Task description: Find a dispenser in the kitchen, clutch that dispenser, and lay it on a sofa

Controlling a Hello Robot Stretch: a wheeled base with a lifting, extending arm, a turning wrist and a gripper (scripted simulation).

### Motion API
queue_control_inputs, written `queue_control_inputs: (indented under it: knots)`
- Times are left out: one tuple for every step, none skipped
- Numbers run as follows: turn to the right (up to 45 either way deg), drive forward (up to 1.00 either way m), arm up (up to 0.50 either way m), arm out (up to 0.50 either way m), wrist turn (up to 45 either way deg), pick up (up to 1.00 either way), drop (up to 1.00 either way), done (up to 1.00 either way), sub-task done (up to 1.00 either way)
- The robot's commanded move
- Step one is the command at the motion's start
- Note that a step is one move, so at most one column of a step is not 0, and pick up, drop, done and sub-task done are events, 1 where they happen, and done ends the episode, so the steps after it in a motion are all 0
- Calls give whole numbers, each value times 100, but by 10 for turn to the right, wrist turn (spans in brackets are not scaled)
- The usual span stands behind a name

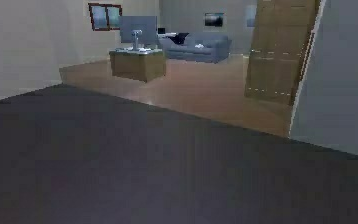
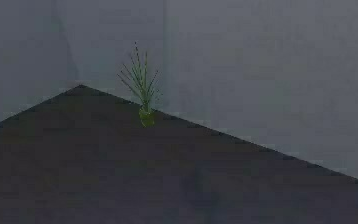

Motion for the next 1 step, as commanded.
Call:
queue_control_inputs:
  knots:
    - [-450,0,0,0,0,0,0,0,0]
